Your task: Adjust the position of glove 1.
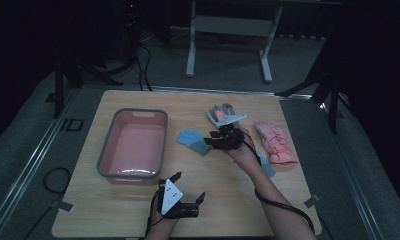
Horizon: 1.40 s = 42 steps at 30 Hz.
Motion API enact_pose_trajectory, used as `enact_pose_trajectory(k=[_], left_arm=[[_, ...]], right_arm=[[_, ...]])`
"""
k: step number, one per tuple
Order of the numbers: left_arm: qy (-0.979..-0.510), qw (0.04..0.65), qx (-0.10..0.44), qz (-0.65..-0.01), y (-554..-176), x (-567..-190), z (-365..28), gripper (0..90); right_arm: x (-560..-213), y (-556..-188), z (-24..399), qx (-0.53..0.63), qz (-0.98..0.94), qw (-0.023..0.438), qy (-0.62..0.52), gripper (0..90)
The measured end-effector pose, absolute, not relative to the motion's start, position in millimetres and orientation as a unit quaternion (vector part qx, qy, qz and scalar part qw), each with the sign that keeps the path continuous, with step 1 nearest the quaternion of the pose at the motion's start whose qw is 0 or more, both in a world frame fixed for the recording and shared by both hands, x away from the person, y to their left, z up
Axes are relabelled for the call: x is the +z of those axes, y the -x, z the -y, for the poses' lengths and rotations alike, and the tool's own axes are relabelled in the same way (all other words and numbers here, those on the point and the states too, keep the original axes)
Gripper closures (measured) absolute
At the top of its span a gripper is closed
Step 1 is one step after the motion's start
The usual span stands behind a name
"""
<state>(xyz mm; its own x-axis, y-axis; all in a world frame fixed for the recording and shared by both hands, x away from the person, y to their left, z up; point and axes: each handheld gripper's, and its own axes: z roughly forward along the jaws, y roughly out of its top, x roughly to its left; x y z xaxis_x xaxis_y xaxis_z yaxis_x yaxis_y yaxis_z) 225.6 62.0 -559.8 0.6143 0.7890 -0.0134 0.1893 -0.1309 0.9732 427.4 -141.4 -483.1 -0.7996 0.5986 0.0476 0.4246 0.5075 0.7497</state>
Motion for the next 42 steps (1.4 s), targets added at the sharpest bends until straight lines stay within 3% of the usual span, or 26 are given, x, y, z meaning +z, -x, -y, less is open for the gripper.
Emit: enact_pose_trajectory(k=[13, 31, 34, 35, 36, 42], left_arm=[[-0.702, 0.563, 0.267, -0.346, -225, -560, -62, 0.2], [-0.700, 0.565, 0.264, -0.348, -226, -560, -63, 0.2], [-0.699, 0.565, 0.265, -0.349, -226, -560, -63, 0.3], [-0.699, 0.565, 0.265, -0.349, -226, -560, -63, 0.3], [-0.700, 0.565, 0.265, -0.348, -226, -560, -63, 0.3], [-0.701, 0.565, 0.262, -0.348, -226, -560, -63, 0.2]], right_arm=[[-517, -454, 103, 0.370, -0.874, 0.110, -0.295, 64.4], [-546, -472, 92, 0.336, -0.885, 0.104, -0.305, 65.2], [-547, -470, 93, 0.342, -0.885, 0.100, -0.299, 77.0], [-547, -470, 93, 0.342, -0.885, 0.100, -0.299, 77.0], [-548, -468, 94, 0.348, -0.881, 0.104, -0.304, 83.5], [-541, -459, 93, 0.346, -0.863, 0.116, -0.348, 88.0]])
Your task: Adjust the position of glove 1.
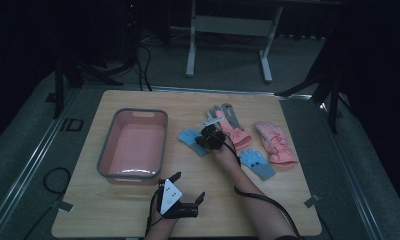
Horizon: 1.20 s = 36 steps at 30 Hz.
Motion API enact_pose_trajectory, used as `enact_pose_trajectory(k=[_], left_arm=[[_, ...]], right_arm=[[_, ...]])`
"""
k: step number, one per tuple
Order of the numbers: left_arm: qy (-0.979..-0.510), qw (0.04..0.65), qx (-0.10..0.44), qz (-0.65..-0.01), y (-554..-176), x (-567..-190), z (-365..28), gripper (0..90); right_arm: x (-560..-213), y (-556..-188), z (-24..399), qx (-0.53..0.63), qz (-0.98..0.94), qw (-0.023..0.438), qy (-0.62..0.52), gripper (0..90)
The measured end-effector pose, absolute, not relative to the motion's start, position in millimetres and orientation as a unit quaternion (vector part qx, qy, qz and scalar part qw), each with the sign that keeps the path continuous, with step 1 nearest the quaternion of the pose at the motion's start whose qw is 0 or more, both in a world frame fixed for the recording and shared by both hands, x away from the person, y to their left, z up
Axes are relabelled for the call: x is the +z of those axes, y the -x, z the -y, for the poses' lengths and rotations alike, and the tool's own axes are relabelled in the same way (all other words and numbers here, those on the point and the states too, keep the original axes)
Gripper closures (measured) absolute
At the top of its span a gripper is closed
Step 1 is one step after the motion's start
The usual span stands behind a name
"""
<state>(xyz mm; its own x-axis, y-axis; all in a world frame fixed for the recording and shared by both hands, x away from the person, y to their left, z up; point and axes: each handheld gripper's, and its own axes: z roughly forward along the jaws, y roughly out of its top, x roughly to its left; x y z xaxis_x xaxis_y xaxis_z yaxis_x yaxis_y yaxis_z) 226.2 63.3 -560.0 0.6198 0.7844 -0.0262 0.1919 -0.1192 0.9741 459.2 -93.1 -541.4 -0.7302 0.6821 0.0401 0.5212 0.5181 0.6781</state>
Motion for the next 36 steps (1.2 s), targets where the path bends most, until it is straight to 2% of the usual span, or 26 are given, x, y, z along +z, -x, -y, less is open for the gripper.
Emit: enact_pose_trajectory(k=[10, 15, 21, 24, 36], left_arm=[[-0.700, 0.563, 0.266, -0.349, -226, -560, -63, 0.3], [-0.701, 0.562, 0.268, -0.348, -226, -560, -63, 0.2], [-0.702, 0.560, 0.268, -0.348, -226, -560, -63, 0.2], [-0.702, 0.560, 0.268, -0.348, -225, -560, -62, 0.2], [-0.702, 0.561, 0.268, -0.348, -225, -560, -62, 0.3]], right_arm=[[-505, -433, 110, 0.383, -0.822, 0.121, -0.403, 88.4], [-486, -408, 128, 0.391, -0.800, 0.154, -0.428, 88.3], [-475, -381, 147, 0.412, -0.764, 0.162, -0.470, 88.3], [-473, -363, 154, 0.402, -0.753, 0.186, -0.486, 88.3], [-493, -323, 168, 0.395, -0.713, 0.194, -0.546, 88.2]])
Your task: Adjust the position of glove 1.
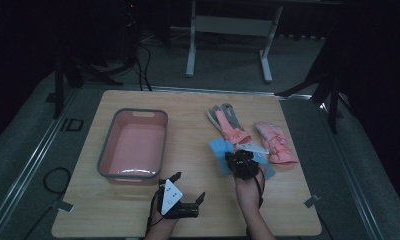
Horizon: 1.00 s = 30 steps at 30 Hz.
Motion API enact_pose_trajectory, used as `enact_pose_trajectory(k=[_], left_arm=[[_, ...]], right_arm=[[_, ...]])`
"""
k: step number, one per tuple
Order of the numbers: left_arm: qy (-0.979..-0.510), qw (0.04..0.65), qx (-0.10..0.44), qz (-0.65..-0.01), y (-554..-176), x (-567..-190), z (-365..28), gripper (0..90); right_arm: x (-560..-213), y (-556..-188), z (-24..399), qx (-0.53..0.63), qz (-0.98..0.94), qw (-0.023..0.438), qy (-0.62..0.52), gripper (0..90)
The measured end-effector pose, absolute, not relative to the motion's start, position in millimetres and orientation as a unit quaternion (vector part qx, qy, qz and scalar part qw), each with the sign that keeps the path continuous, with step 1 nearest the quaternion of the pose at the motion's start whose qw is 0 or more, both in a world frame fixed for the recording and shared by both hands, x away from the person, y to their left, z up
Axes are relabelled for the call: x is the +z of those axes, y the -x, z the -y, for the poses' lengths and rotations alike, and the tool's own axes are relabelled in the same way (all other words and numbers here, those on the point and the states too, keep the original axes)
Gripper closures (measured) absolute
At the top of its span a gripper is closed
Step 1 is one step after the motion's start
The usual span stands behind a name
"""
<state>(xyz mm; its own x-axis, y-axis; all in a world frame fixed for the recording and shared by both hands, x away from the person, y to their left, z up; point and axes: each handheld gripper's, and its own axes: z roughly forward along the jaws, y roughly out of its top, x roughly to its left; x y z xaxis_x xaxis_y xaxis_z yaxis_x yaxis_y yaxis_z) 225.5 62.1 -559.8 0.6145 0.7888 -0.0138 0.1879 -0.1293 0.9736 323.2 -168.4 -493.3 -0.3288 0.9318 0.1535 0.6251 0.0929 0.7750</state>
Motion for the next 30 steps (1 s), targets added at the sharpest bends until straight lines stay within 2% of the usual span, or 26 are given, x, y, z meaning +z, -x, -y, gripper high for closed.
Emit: enact_pose_trajectory(k=[13, 16, 19, 21, 26, 28, 30], left_arm=[[-0.704, 0.559, 0.269, -0.347, -225, -560, -61, 0.3], [-0.704, 0.559, 0.269, -0.345, -225, -560, -61, 0.3], [-0.704, 0.559, 0.269, -0.345, -225, -560, -61, 0.3], [-0.705, 0.560, 0.267, -0.345, -226, -560, -62, 0.3], [-0.705, 0.559, 0.268, -0.344, -225, -560, -62, 0.2], [-0.706, 0.558, 0.267, -0.343, -225, -560, -61, 0.3], [-0.706, 0.558, 0.267, -0.344, -226, -560, -61, 0.3]], right_arm=[[-542, -319, 170, 0.367, -0.683, 0.160, -0.610, 87.9], [-550, -321, 167, 0.354, -0.685, 0.166, -0.615, 85.4], [-551, -319, 164, 0.353, -0.685, 0.180, -0.612, 80.8], [-550, -317, 161, 0.350, -0.695, 0.192, -0.599, 73.6], [-538, -314, 164, 0.363, -0.709, 0.196, -0.572, 69.8], [-528, -316, 170, 0.369, -0.723, 0.201, -0.549, 65.2], [-524, -319, 176, 0.372, -0.732, 0.194, -0.538, 65.2]])
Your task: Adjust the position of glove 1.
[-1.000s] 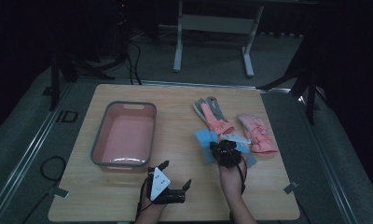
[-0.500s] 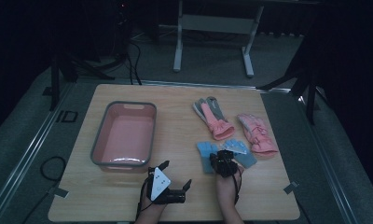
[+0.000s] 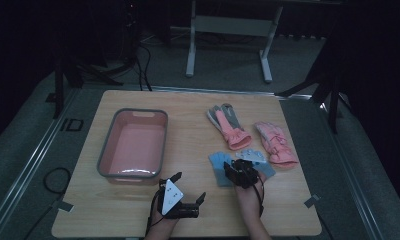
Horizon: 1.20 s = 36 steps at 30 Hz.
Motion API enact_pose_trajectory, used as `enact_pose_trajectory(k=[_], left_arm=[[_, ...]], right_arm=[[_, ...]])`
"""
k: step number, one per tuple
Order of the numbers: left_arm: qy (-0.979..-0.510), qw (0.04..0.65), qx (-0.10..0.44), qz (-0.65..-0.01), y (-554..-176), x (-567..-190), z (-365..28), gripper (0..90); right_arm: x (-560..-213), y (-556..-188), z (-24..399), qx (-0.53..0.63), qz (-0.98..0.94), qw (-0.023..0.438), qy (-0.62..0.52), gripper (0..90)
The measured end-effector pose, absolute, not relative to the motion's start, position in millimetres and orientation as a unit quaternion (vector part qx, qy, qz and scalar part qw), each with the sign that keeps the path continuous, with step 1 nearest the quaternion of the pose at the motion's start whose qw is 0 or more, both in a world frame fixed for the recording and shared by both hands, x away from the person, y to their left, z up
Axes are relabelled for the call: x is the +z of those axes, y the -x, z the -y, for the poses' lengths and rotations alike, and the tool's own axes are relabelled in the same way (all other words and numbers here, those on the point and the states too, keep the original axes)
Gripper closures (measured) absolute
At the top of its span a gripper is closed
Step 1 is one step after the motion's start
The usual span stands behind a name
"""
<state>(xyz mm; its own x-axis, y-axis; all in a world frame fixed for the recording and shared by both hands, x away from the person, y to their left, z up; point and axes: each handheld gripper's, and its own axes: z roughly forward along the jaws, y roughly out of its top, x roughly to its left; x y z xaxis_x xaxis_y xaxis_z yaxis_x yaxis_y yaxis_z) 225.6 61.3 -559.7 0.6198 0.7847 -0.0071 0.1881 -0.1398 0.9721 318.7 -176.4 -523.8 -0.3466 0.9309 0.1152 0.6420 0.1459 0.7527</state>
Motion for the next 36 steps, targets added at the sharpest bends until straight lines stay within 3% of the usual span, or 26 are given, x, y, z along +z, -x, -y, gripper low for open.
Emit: enact_pose_trajectory(k=[6, 20, 25, 36], left_arm=[[-0.703, 0.560, 0.264, -0.351, -226, -560, -62, 0.3], [-0.702, 0.559, 0.266, -0.350, -226, -560, -62, 0.3], [-0.703, 0.559, 0.266, -0.349, -226, -560, -62, 0.3], [-0.705, 0.558, 0.268, -0.347, -226, -560, -61, 0.3]], right_arm=[[-513, -330, 202, 0.376, -0.768, 0.177, -0.487, 65.3], [-482, -346, 275, 0.381, -0.804, 0.224, -0.398, 65.3], [-488, -351, 295, 0.376, -0.814, 0.210, -0.390, 61.1], [-523, -361, 307, 0.364, -0.818, 0.173, -0.410, 62.0]])
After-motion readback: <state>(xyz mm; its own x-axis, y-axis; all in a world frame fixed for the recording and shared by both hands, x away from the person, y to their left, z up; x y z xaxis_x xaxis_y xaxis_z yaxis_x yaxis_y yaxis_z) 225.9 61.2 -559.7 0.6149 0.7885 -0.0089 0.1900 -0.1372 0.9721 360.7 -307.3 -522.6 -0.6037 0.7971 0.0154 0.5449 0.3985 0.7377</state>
